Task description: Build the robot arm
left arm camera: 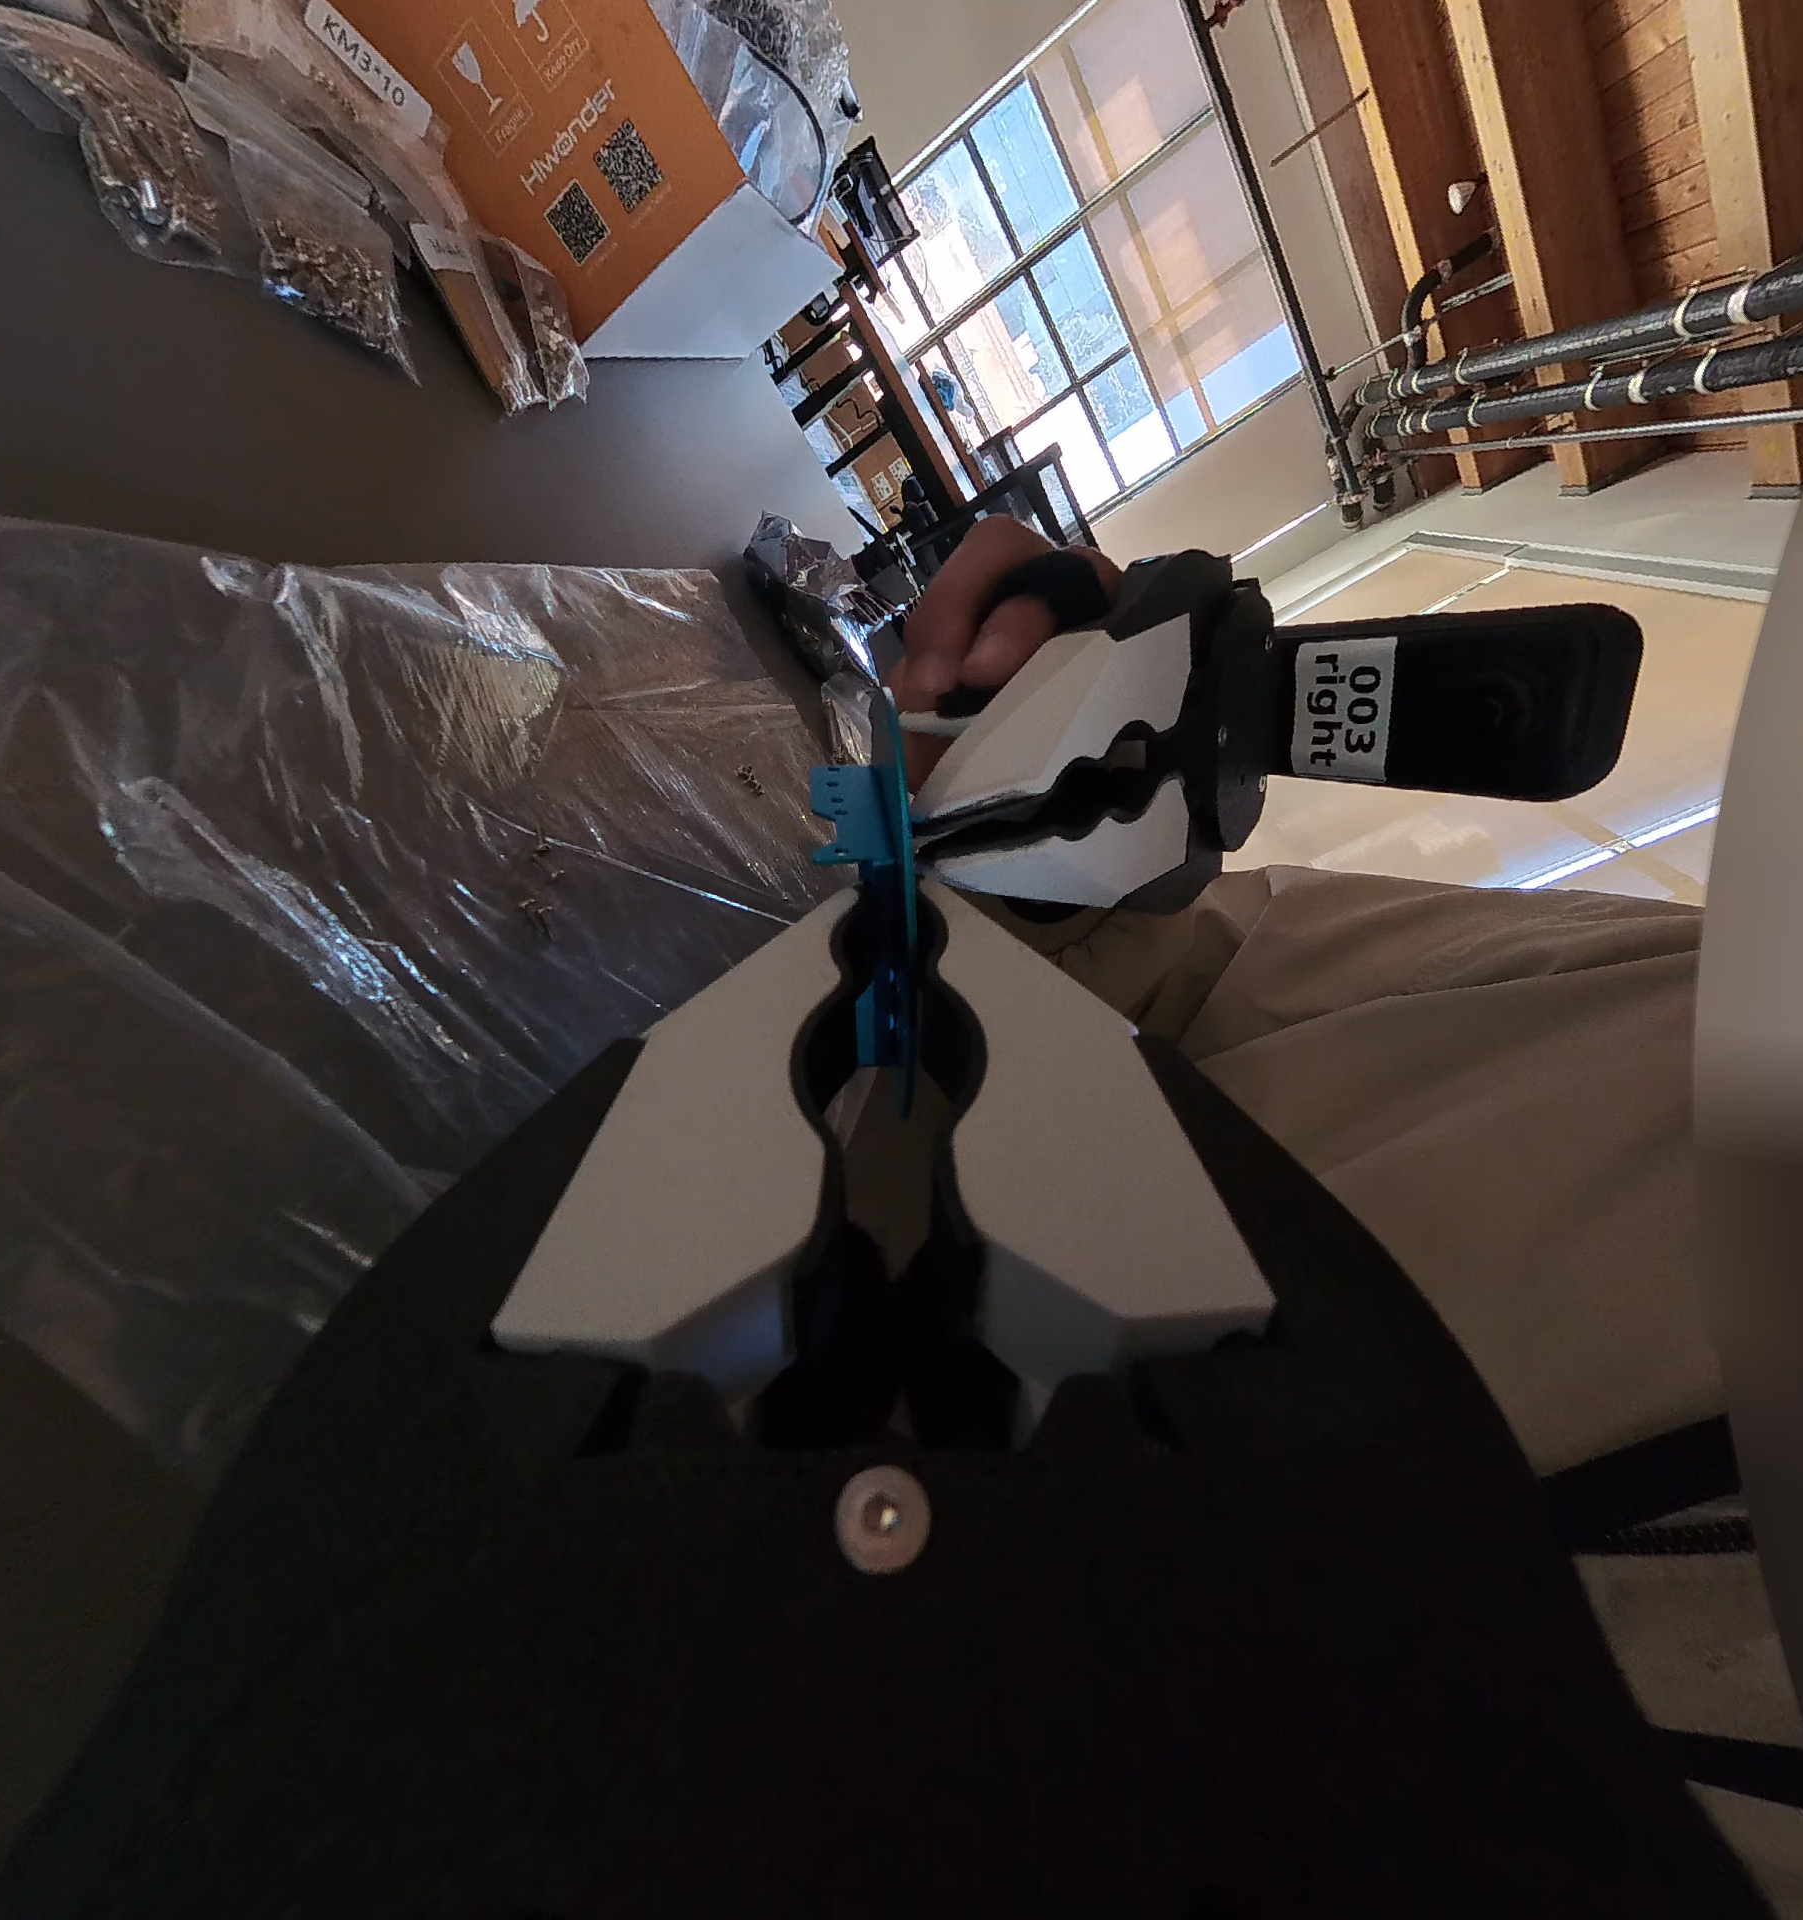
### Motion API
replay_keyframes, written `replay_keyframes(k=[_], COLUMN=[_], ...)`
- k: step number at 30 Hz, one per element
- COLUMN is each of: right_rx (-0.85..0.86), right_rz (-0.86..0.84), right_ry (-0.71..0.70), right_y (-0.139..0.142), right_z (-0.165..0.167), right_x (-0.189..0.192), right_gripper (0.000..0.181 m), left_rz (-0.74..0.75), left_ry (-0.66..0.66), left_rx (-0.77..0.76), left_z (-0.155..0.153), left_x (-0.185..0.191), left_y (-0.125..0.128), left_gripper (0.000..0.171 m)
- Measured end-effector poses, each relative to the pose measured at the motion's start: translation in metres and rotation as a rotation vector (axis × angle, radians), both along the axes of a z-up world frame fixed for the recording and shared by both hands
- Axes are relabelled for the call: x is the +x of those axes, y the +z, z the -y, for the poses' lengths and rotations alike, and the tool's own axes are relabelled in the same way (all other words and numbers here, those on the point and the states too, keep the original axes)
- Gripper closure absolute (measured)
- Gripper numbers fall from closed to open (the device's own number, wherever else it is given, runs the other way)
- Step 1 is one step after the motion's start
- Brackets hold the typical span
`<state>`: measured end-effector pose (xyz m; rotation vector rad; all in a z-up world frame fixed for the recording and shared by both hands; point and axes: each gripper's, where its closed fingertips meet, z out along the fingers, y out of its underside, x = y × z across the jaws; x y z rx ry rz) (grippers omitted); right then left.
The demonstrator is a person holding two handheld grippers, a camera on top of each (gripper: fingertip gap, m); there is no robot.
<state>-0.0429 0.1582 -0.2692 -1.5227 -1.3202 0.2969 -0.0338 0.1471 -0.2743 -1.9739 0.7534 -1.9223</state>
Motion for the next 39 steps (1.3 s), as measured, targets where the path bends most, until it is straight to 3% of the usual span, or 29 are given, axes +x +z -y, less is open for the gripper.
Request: replay_keyframes(k=[30, 39], right_rx=[-0.237, -0.239], right_rz=[-0.001, 0.01], right_ry=[-0.031, -0.047], right_y=[-0.0019, -0.001], right_z=[-0.0053, -0.0078], right_x=[-0.0001, -0.0025], right_gripper=[0.179, 0.18], left_rz=[0.019, 0.025], left_ry=[0.013, 0.015], left_rx=[-0.052, -0.069], left_z=[-0.005, -0.0062], left_x=[-0.0019, -0.0026], left_y=[0.0014, 0.0018], left_gripper=[0.169, 0.169])
